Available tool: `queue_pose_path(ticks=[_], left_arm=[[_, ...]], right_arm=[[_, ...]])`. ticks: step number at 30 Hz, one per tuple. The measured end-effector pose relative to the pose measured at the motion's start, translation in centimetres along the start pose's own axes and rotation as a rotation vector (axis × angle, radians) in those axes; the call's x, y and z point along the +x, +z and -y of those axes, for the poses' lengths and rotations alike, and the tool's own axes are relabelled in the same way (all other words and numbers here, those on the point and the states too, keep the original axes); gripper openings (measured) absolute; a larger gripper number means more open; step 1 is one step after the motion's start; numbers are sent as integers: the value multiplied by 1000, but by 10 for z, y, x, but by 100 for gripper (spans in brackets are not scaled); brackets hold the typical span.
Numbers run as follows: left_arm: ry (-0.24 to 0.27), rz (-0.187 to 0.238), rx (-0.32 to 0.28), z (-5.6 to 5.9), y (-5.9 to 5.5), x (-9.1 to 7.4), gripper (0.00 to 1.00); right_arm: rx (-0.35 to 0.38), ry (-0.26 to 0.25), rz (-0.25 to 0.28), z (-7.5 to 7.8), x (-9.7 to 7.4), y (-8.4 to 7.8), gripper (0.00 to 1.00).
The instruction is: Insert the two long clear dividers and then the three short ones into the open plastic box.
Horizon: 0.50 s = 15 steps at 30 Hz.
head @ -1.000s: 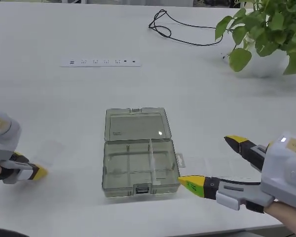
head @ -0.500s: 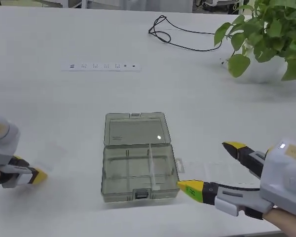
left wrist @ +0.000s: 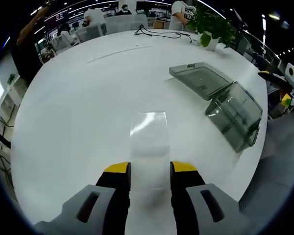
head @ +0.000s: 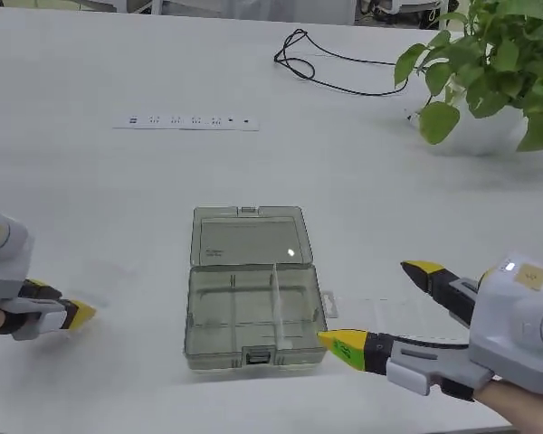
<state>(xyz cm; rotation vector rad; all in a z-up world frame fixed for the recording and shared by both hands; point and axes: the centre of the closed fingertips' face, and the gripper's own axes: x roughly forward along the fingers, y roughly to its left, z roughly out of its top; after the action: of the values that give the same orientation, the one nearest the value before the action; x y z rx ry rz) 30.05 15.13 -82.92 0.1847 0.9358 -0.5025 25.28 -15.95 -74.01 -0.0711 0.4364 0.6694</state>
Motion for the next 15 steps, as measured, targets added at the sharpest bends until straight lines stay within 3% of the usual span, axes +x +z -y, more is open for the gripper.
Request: queue_pose_path(ticks=[15], left_arm=[[-8,107,-8,20,27,-12,30]], right_arm=[[26,2,11,1,2,5,89]])
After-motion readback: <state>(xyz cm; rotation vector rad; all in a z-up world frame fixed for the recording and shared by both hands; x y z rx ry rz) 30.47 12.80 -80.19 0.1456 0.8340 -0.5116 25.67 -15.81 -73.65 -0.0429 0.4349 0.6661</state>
